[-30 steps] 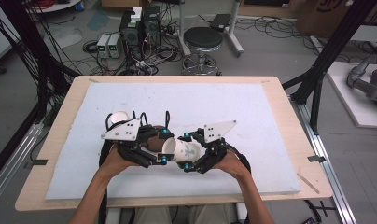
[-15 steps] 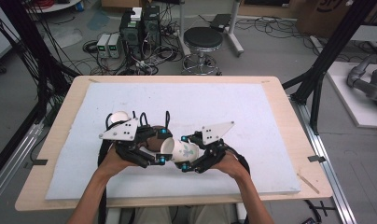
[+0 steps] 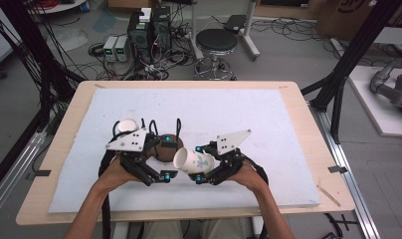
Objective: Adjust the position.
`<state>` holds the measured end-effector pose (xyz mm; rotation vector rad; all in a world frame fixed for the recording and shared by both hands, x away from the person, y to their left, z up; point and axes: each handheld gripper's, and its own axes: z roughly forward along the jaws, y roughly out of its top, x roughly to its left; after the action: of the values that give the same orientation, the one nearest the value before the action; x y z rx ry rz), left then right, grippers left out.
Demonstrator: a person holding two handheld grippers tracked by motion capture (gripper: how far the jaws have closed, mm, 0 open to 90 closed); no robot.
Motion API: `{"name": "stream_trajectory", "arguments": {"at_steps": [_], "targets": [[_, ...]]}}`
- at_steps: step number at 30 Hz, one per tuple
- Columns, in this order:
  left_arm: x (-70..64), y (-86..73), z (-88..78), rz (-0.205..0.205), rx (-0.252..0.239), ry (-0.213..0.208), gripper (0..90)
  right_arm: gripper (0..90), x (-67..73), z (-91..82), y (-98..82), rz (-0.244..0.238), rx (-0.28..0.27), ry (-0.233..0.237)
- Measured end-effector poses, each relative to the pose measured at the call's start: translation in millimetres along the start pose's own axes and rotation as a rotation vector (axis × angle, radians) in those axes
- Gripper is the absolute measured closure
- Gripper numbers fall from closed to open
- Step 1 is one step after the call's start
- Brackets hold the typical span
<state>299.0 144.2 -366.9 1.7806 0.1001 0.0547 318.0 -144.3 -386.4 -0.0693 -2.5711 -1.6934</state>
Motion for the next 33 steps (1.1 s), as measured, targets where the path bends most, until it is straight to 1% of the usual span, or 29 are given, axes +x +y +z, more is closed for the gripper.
{"name": "stream_trajectory", "arguments": {"at_steps": [3,6,7,11,12,15,17,19,20,21,23,25,26,28,29,31,33], "targets": [[-0.9,1.7,-5.0,-0.003,0.053,0.009,14.1,29.9,2.0,-1.7,1.0,0.008,0.027,-0.010],[-1.5,5.7,-6.9,0.005,0.149,0.011,14.2,29.9,3.6,-3.5,5.3,0.003,0.084,-0.010],[-1.1,7.6,-7.2,0.017,0.192,0.011,14.3,29.9,4.0,-3.6,7.3,0.001,0.104,-0.014],[0.5,13.4,-5.0,0.033,0.307,-0.001,14.3,29.8,6.1,-2.5,16.7,0.008,0.212,-0.044],[0.5,14.0,-2.5,0.033,0.341,0.003,14.4,29.8,6.4,-2.1,18.4,0.010,0.236,-0.045],[1.9,15.4,1.9,0.038,0.422,-0.003,14.5,29.7,6.8,0.6,24.2,0.013,0.336,-0.065],[3.1,16.6,4.3,0.046,0.469,-0.011,15.0,29.7,6.7,2.6,26.5,0.019,0.392,-0.067],[4.1,17.3,6.6,0.040,0.513,-0.010,15.3,29.7,6.3,4.5,28.3,0.017,0.452,-0.072],[4.1,17.3,6.6,0.040,0.513,-0.010,15.4,29.7,5.9,4.9,29.0,0.020,0.476,-0.068],[5.3,18.8,7.9,0.056,0.561,-0.005,15.4,29.7,5.5,5.3,29.7,0.018,0.499,-0.066],[6.7,20.3,8.2,0.060,0.588,-0.016,15.4,29.7,4.7,5.4,30.5,0.019,0.525,-0.064],[7.8,21.0,9.0,0.056,0.609,-0.010,15.4,29.7,3.8,5.7,31.3,0.018,0.555,-0.069],[8.8,21.4,9.2,0.060,0.620,-0.012,15.4,29.7,3.7,6.3,31.7,0.019,0.569,-0.070],[9.8,21.5,10.8,0.057,0.635,-0.012,15.5,29.7,3.1,7.6,33.0,0.010,0.594,-0.065],[10.1,21.5,12.0,0.057,0.642,-0.014,15.5,29.7,3.4,8.0,33.6,0.014,0.601,-0.067],[10.2,21.5,15.1,0.062,0.652,-0.021,15.5,29.7,2.6,9.7,35.1,0.001,0.614,-0.069],[10.1,21.0,19.3,0.067,0.662,-0.027,15.7,29.7,1.7,11.4,36.2,-0.001,0.617,-0.065]]}}
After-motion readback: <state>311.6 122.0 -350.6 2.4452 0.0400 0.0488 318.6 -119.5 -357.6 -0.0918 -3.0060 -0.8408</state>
